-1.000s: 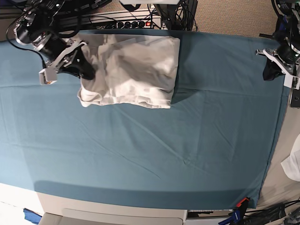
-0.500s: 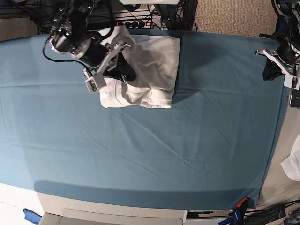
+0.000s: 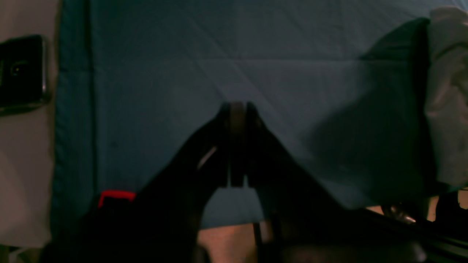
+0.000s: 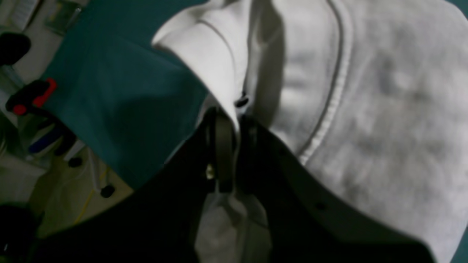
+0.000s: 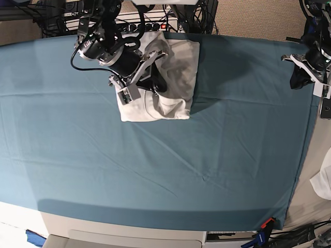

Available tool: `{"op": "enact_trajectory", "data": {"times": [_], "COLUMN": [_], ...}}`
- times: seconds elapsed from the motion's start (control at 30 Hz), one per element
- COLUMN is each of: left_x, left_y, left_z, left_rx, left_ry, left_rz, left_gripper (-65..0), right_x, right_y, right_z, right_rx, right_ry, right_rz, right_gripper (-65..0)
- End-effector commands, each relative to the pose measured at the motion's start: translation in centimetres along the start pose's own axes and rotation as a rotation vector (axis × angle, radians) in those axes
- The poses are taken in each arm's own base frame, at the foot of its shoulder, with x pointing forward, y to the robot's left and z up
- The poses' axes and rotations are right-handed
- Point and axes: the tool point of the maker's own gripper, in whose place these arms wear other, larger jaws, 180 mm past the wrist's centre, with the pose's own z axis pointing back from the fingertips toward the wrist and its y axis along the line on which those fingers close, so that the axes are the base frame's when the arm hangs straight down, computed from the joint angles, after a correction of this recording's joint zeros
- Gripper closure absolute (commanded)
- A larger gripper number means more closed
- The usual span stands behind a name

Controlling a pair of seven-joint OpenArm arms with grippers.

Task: Fold the T-shirt properly
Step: 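Fold the collar end over onto the bundle with the right gripper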

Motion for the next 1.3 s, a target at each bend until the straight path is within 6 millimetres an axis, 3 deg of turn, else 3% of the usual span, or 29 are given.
{"op": "enact_trajectory", "data": {"times": [0.0,0.17,0.3,0.33,0.63,0.9,1.07,1.27], "left_x": [1.2,1.2,1.2,1.2,1.3,1.3,1.3,1.3], "left_y": [-0.1,-0.1,-0.1,-0.1,-0.2,-0.3,-0.3,-0.3], "left_z": [0.4,0.4,0.4,0.4,0.4,0.4,0.4,0.4], "left_rx": [-0.006,-0.006,-0.006,-0.006,-0.014,-0.016,-0.017,-0.016], "left_ry": [-0.037,-0.037,-0.037,-0.037,-0.043,-0.045,-0.045,-0.046], "left_rz": [-0.019,-0.019,-0.020,-0.020,-0.015,-0.014,-0.014,-0.014], "left_gripper": [0.0,0.0,0.0,0.0,0.0,0.0,0.0,0.0], "right_x": [1.3,1.2,1.1,1.1,2.0,1.4,0.2,-1.3], "right_y": [0.2,-0.1,0.2,0.3,2.6,2.6,3.3,2.5], "right_z": [0.2,0.2,0.2,0.2,0.4,0.3,-1.2,-3.5], "right_rx": [0.000,-0.017,0.004,0.005,0.133,0.135,0.168,0.177], "right_ry": [-0.054,-0.046,-0.041,-0.044,-0.093,-0.067,-0.037,0.025], "right_rz": [0.007,0.015,0.053,0.052,0.036,0.028,-0.032,-0.060], "right_gripper": [0.0,-0.8,-25.5,-28.1,-28.1,-28.1,-28.1,-28.1]}}
